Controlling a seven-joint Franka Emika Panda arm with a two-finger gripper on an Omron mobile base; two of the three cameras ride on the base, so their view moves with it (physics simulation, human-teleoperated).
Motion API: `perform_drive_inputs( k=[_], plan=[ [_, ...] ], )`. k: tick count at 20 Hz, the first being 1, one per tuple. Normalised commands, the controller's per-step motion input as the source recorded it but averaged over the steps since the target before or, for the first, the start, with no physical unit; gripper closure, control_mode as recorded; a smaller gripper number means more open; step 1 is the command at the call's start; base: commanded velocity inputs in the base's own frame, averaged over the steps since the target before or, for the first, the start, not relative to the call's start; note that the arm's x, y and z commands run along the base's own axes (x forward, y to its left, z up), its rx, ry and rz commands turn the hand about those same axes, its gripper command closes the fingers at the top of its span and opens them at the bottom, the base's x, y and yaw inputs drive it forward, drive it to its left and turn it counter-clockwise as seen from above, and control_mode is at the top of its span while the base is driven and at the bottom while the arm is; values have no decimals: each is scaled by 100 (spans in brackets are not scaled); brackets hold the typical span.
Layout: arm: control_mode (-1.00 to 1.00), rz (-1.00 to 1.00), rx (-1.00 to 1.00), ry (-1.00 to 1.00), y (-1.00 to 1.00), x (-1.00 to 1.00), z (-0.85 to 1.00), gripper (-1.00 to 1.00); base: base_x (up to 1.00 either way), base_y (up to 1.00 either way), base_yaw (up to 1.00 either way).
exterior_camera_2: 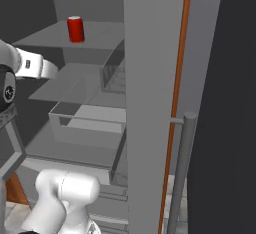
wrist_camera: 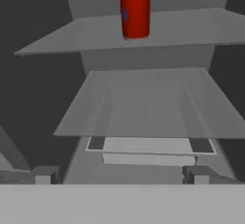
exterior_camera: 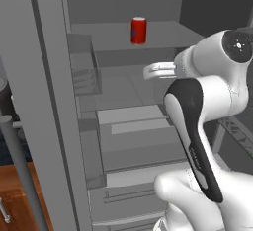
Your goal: Open the fridge, grab two sodas, and place both sodas inside the bowl with ice on the dining counter.
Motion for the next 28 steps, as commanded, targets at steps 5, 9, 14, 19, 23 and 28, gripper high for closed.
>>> perform_drive_inputs(
  k=[5,9,14,19,23,28],
  plan=[
    [-100,0,9,-15,-23,47,14,-100,0,0,0],
    [-100,0,8,-27,-7,30,0,-100,0,0,0],
    [-100,0,2,-23,-3,15,29,-100,0,0,0],
    [-100,0,0,-14,-14,15,59,-100,0,0,0],
    [-100,-1,0,-10,-9,13,58,-100,0,0,0],
    [-100,-1,0,-4,-6,5,32,-100,0,0,0]
  ],
)
